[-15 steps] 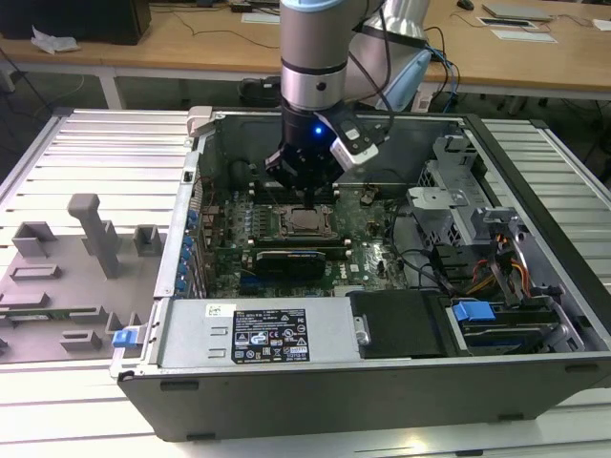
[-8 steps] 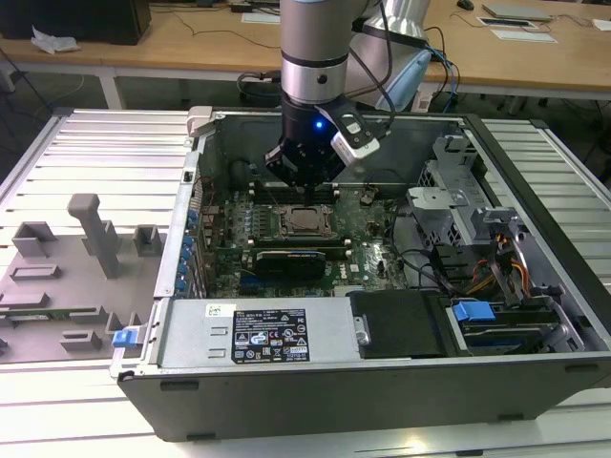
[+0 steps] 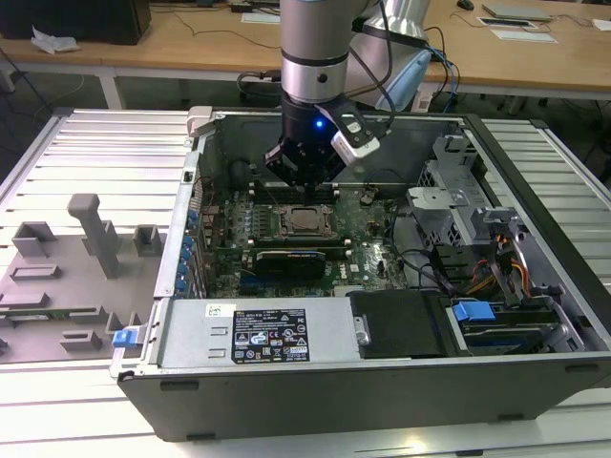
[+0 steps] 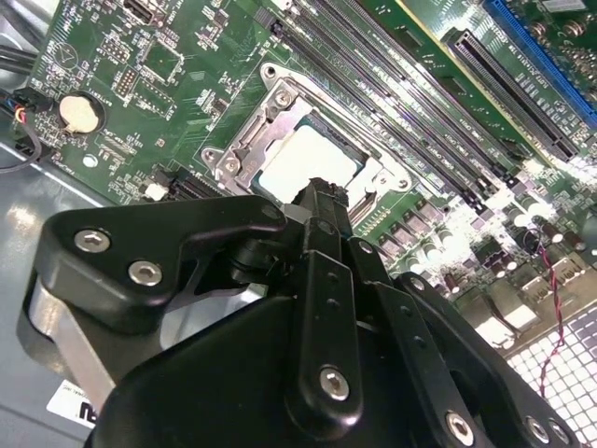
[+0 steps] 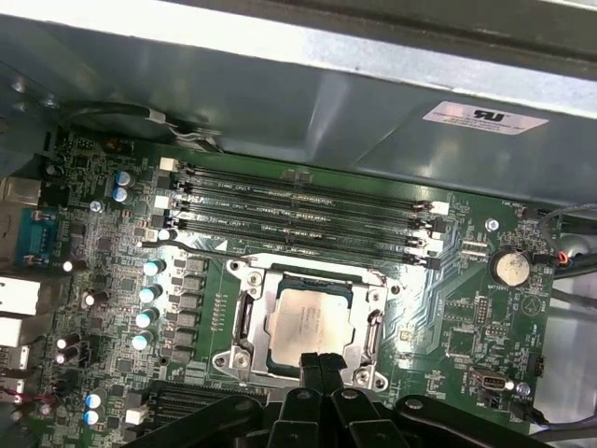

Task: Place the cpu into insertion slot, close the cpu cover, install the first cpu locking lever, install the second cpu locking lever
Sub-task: 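Install the first cpu locking lever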

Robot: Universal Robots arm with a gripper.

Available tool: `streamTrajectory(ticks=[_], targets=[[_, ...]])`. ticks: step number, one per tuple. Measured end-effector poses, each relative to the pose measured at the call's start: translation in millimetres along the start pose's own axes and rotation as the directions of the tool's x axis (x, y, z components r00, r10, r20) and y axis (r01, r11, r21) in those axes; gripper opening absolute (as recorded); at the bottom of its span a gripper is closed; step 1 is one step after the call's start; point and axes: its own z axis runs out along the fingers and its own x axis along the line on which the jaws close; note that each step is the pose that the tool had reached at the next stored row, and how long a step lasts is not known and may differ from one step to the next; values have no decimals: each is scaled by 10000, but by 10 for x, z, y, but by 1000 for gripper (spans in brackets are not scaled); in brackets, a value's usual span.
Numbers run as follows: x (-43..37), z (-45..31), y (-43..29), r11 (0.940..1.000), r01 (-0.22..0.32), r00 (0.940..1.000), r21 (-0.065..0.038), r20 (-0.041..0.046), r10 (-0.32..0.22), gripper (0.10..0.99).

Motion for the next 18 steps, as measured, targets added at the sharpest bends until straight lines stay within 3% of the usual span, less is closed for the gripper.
streamTrajectory(ticks=[8,12,18], targets=[[-1,-25,0,10000,0,10000,1,-1,0,106],[-6,-140,0,10000,0,10000,1,-1,0,106],[-7,-155,0,10000,-1,10000,0,0,1,106]])
